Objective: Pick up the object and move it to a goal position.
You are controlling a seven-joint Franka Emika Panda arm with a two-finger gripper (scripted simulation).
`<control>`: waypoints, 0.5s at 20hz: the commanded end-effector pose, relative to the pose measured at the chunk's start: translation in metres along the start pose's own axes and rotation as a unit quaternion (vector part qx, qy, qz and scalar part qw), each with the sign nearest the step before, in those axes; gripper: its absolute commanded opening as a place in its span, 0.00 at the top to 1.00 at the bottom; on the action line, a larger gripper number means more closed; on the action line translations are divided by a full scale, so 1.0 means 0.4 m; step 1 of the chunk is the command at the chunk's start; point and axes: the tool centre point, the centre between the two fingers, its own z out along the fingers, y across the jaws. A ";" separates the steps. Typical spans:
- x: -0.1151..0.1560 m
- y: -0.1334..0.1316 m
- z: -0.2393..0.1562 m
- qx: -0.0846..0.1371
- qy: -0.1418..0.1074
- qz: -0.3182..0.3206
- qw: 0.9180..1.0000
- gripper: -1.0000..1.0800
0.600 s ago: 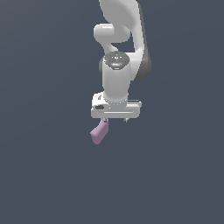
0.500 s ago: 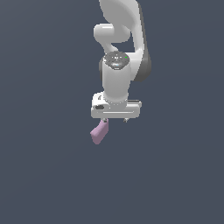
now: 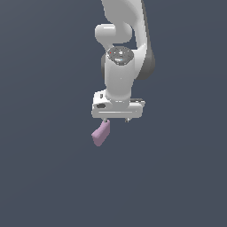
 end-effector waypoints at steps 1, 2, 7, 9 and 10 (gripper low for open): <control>0.000 0.000 -0.001 -0.001 0.000 0.000 1.000 0.04; 0.000 0.001 0.001 0.000 0.000 0.001 1.000 0.04; -0.001 0.012 0.007 0.000 -0.001 0.019 1.000 0.04; -0.002 0.021 0.012 0.001 -0.002 0.033 0.999 0.04; -0.002 0.026 0.015 0.001 -0.002 0.041 0.999 0.04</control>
